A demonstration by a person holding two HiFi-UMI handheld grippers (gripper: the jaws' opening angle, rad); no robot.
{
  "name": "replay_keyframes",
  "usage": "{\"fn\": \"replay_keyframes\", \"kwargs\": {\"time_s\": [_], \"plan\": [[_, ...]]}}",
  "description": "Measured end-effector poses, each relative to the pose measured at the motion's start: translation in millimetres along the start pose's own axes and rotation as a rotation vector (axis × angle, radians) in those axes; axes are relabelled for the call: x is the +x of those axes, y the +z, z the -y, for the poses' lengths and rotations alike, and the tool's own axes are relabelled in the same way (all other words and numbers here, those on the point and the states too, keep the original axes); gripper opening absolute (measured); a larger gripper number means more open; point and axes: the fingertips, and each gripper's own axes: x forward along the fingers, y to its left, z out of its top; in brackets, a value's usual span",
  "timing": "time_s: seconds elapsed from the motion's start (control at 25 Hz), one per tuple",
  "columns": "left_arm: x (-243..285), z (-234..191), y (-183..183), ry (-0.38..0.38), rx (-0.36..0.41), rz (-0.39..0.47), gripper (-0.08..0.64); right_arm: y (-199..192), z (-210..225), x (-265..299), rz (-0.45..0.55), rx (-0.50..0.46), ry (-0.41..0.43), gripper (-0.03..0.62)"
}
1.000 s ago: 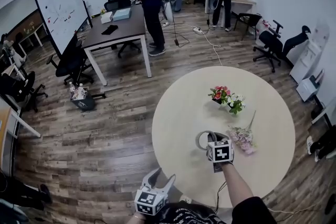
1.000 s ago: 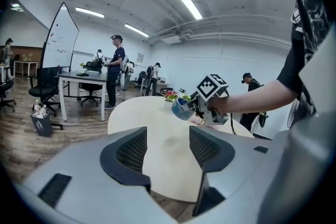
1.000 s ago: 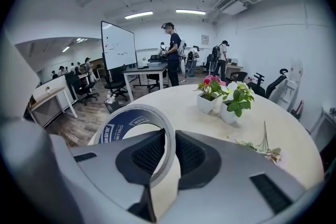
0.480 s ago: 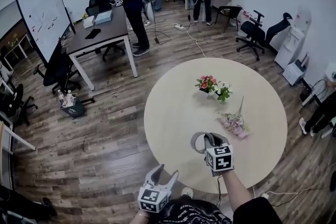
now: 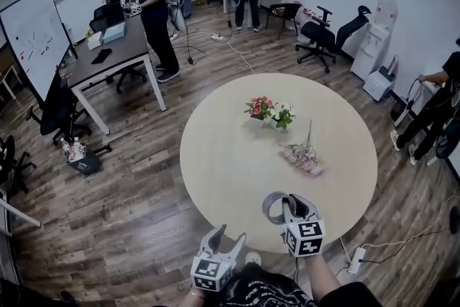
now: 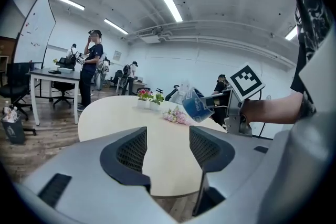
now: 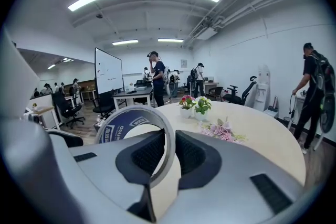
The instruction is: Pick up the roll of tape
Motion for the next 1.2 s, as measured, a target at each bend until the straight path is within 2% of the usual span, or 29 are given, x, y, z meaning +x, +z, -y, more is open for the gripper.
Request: {"fn": "replay_keyframes", "kwargs": {"time_s": [0.36,0.68,0.96,1.2], "plan": [[13.2,18.5,-4.8,-0.092,0.037,-0.013,0.273,-44.4,13.8,-62.6,0.049,0.103,-0.111,0.072],[18.6,35.1,-2.6,-0.160,0.063,-0.027,0.273,-81.2,3.8,-103.2,0.022,0.123,-0.158,0.074],[17.2,39.4,-2.8,-0.181,0.077,-0.015,0.270,-82.7,-4.0,-108.0,0.030,0.111,-0.160,0.074],[12.6,45.2,1.1,-0.186,0.096,0.011,0.107,-81.2,-8.1,-108.0,0.032,0.099,-0.158,0.074]]}}
